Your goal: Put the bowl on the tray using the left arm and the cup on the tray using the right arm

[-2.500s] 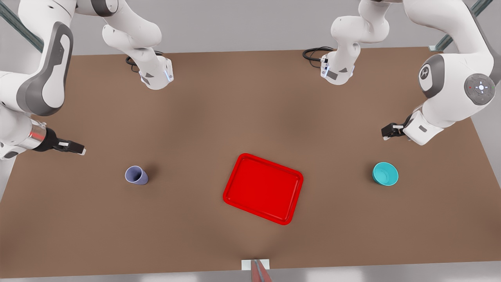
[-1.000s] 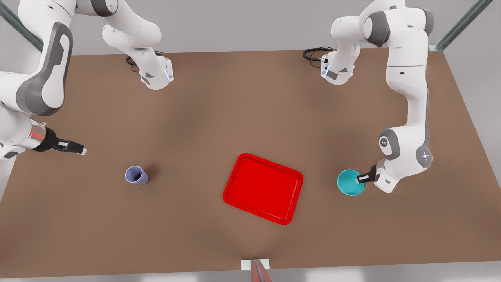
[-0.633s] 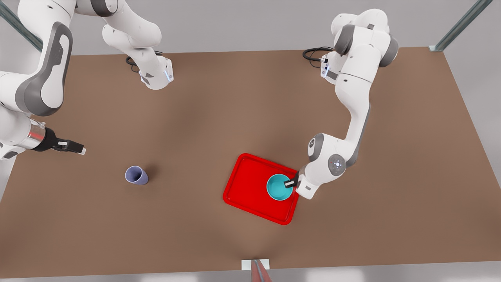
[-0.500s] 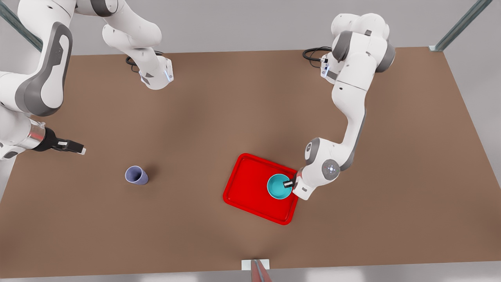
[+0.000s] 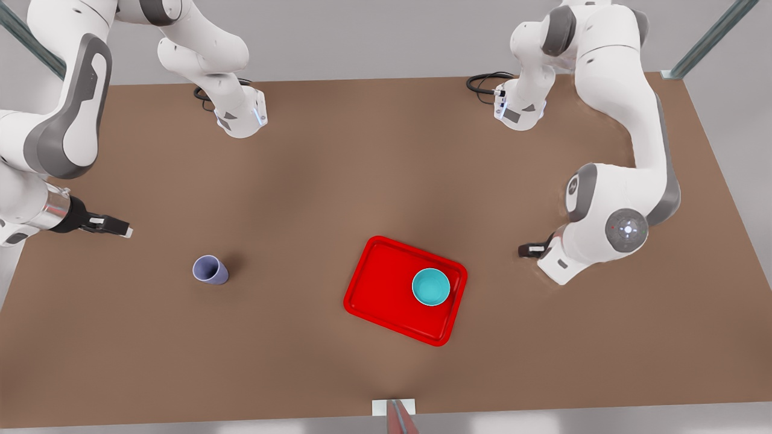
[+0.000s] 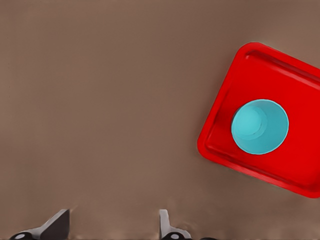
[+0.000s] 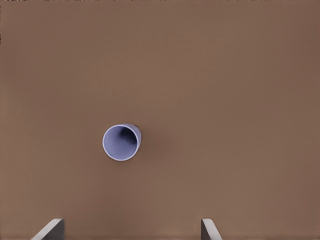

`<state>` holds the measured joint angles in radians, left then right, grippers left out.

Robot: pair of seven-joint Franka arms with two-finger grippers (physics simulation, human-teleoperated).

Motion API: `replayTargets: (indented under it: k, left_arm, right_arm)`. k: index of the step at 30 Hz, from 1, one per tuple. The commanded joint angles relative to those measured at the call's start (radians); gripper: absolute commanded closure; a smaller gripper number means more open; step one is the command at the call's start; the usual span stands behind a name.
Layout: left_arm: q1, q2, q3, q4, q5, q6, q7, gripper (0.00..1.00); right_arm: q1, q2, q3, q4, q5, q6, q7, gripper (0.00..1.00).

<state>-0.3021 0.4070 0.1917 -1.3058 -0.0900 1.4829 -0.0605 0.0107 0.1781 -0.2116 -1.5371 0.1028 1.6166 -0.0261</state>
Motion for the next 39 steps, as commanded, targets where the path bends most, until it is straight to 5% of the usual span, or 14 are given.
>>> replayTargets:
  k: [1,3,5,6,23,39]
  left_arm:
    - [-0.003,-0.013,0.009,-0.001,0.075,-0.019,0.014,0.0]
    - [-0.003,-0.129,0.069,-0.095,0.076,-0.052,0.076,0.0]
    - [0.199,-0.258,-0.139,-0.213,0.11,-0.015,0.064,0.0]
    - [0.213,-0.306,-0.144,-0.248,0.108,0.002,0.064,0.0]
    - [0.218,-0.258,-0.138,-0.262,0.081,0.011,0.074,0.0]
    - [0.218,-0.249,-0.129,-0.263,0.076,0.005,0.074,0.0]
  right_arm:
    - [-0.003,0.0,0.0,0.0,0.0,0.0,0.0,0.0]
    - [-0.003,0.0,0.0,0.002,0.0,0.002,0.0,0.0]
    - [-0.002,0.021,0.0,0.014,0.0,0.005,0.0,0.0]
    - [0.009,0.026,0.004,0.017,-0.002,0.009,0.005,0.0]
    - [0.092,0.213,0.024,-0.224,-0.002,0.417,0.02,0.0]
    - [0.087,0.227,0.024,-0.334,0.0,0.532,0.006,0.0]
